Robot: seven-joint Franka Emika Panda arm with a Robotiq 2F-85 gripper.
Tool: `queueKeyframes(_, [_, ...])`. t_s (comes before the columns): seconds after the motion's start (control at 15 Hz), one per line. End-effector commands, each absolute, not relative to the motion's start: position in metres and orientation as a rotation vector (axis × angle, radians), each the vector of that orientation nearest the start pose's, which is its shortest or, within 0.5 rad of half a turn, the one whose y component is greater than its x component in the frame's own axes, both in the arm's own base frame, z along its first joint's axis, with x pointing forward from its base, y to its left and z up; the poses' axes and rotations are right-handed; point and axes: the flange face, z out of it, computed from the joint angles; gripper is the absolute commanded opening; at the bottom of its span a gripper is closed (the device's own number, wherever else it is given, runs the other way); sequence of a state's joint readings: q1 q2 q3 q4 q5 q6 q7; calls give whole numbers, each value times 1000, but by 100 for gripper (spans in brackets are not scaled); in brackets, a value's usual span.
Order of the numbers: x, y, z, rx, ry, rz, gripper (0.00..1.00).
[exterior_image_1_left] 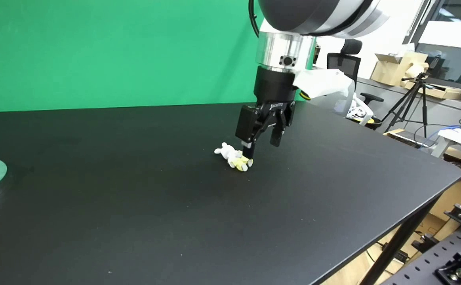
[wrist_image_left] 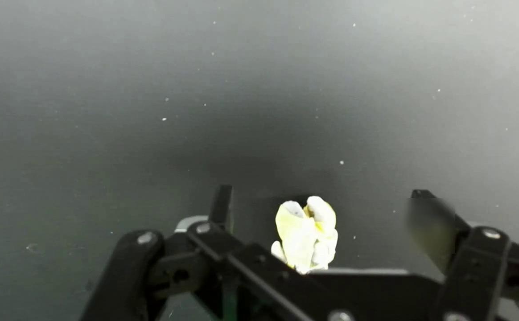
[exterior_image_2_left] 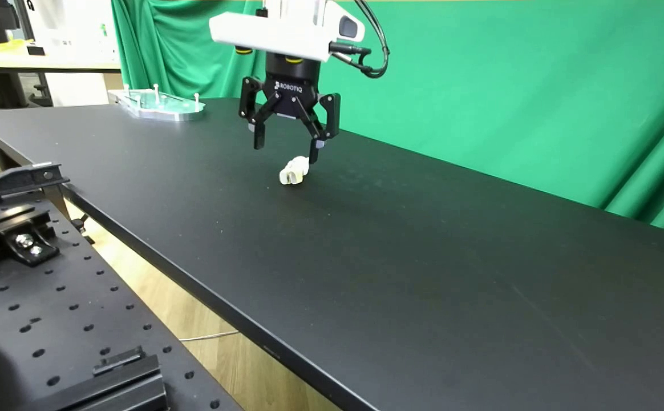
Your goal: Move the bunny toy to the right
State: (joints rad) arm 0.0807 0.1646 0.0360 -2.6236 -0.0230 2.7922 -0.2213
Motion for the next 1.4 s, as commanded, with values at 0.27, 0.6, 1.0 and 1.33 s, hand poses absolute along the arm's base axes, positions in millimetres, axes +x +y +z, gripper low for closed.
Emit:
queueKeyframes(0.27, [464, 66, 165, -3085, -594, -40, 100])
queueKeyframes(0.6, [476, 69, 155, -3088, -658, -67, 74])
queueKeyframes(1.0, [483, 71, 148, -3078, -644, -98, 33])
queueKeyframes(1.33, [485, 59, 150, -3106, -546, -64, 7])
